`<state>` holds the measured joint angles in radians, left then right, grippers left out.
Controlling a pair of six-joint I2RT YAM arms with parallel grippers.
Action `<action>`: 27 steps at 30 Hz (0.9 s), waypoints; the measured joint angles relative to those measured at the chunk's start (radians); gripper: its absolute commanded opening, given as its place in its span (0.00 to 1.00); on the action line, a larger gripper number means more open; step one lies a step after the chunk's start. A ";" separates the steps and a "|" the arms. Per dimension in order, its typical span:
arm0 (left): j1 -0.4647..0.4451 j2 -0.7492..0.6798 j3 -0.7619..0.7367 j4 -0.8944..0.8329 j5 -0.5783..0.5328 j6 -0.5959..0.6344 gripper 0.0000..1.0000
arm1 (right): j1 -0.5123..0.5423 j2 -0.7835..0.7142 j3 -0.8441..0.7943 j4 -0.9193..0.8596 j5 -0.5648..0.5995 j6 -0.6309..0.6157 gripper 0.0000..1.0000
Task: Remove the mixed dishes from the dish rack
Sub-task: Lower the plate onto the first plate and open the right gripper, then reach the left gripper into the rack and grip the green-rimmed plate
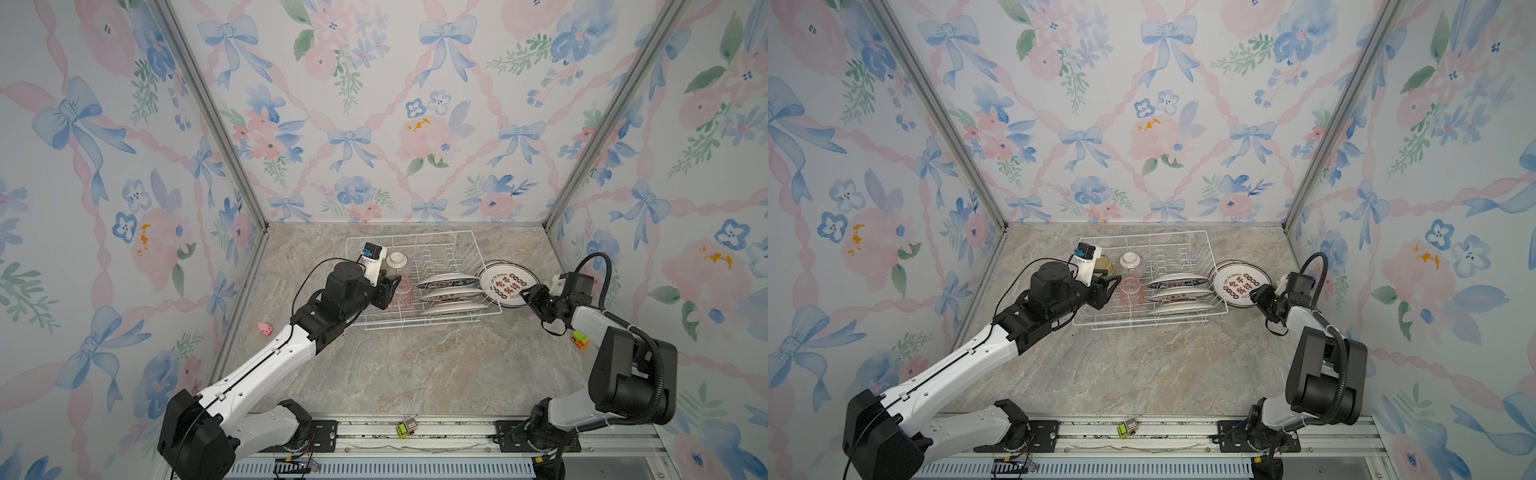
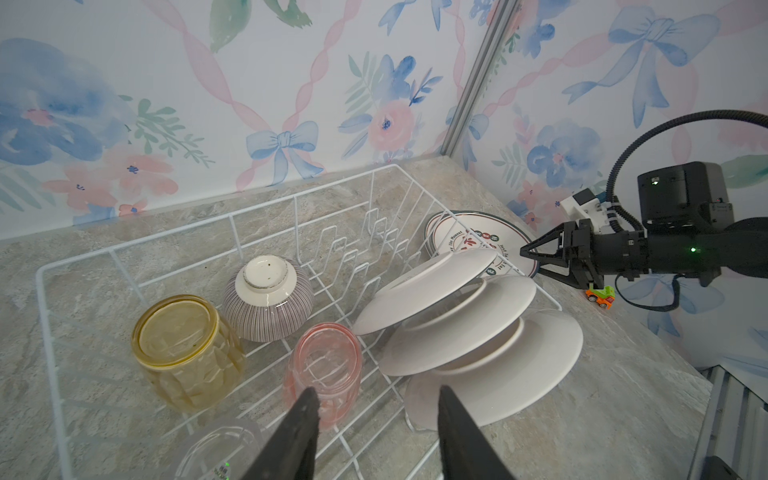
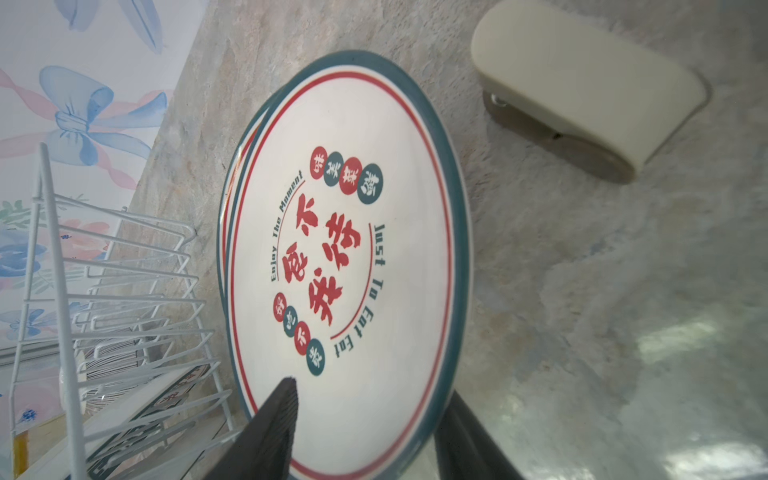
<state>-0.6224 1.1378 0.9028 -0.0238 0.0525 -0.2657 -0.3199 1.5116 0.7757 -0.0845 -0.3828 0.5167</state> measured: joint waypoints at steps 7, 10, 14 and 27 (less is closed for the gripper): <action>0.002 -0.020 -0.017 0.000 0.000 0.000 0.47 | 0.028 0.023 0.035 -0.089 0.072 -0.063 0.59; 0.004 -0.025 -0.021 0.000 0.001 0.000 0.47 | 0.031 0.040 0.043 -0.100 0.085 -0.074 0.59; 0.008 -0.025 -0.021 0.000 0.019 0.000 0.46 | 0.034 0.052 0.049 -0.108 0.094 -0.078 0.59; -0.160 0.253 0.175 -0.101 -0.012 0.136 0.38 | 0.000 -0.243 0.036 -0.195 0.104 -0.108 0.59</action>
<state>-0.7822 1.3911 1.0775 -0.1246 0.0402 -0.1299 -0.3199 1.2686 0.8120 -0.2798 -0.2790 0.4091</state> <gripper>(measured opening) 0.390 0.593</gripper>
